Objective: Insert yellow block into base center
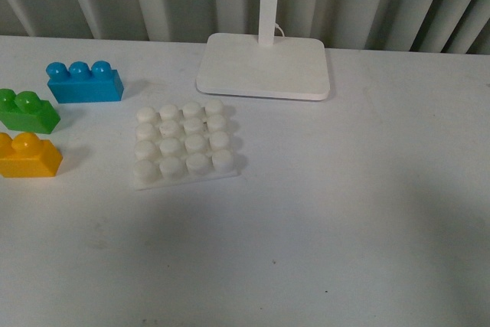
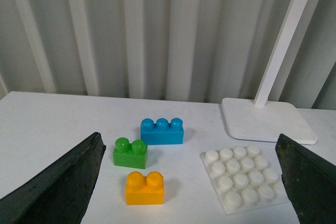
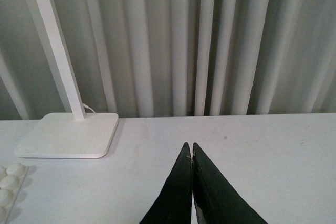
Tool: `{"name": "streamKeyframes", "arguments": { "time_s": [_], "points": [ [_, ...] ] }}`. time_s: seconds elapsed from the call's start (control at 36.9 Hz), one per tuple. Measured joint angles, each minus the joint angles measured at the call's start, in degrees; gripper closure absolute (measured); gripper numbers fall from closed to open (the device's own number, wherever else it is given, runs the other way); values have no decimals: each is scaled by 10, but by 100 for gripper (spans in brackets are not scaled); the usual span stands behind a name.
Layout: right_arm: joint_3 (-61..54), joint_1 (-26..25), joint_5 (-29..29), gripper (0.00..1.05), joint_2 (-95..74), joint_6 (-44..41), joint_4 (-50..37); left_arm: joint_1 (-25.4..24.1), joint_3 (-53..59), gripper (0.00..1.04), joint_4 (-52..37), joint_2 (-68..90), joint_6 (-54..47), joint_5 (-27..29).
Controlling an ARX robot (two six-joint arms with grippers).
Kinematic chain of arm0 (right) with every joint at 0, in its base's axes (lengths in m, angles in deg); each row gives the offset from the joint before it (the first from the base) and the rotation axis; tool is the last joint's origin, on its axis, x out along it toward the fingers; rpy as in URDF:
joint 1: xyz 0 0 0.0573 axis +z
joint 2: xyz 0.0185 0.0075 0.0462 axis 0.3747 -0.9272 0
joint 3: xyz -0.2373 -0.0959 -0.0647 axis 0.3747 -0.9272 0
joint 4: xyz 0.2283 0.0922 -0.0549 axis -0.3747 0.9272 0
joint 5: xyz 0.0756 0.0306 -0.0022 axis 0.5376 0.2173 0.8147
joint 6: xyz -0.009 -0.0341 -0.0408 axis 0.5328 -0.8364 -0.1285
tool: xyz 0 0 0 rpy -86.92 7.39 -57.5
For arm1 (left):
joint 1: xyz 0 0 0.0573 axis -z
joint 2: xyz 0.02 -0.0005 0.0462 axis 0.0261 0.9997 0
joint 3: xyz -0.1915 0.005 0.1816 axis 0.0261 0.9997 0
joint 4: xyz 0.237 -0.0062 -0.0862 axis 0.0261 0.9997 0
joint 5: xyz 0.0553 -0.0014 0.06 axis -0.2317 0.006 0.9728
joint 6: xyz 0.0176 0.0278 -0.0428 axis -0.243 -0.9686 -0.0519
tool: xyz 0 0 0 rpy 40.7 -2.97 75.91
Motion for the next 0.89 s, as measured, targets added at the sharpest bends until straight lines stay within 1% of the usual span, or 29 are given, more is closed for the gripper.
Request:
{"name": "streamKeyframes", "arguments": {
  "time_s": [0.27, 0.35, 0.38, 0.43, 0.57, 0.62, 0.7, 0.79, 0.81, 0.84, 0.87, 0.89],
  "points": [
    [0, 0, 0, 104, 47, 0, 47, 0, 0, 6, 0, 0, 0, 0],
    [0, 0, 0, 104, 105, 0, 125, 0, 0, 6, 0, 0, 0, 0],
    [0, 0, 0, 104, 118, 0, 139, 0, 0, 6, 0, 0, 0, 0],
    [0, 0, 0, 104, 143, 0, 146, 0, 0, 6, 0, 0, 0, 0],
    [0, 0, 0, 104, 145, 0, 149, 0, 0, 6, 0, 0, 0, 0],
    [0, 0, 0, 93, 145, -1, 149, 0, 0, 6, 0, 0, 0, 0],
    [0, 0, 0, 81, 145, -1, 149, 0, 0, 6, 0, 0, 0, 0],
    [0, 0, 0, 61, 145, -1, 149, -1, 0, 6, 1, 1, 3, -4],
    [0, 0, 0, 56, 146, -1, 149, -15, -20, 6, 54, 27, 38, -67],
    [0, 0, 0, 51, 146, -1, 149, -19, -38, 6, 90, 64, 68, -109],
    [0, 0, 1, 44, 146, -1, 149, -18, -48, 6, 100, 105, 92, -129],
    [0, 0, 2, 38, 146, -1, 149, -10, -51, 6, 86, 153, 127, -145]
  ]
}}
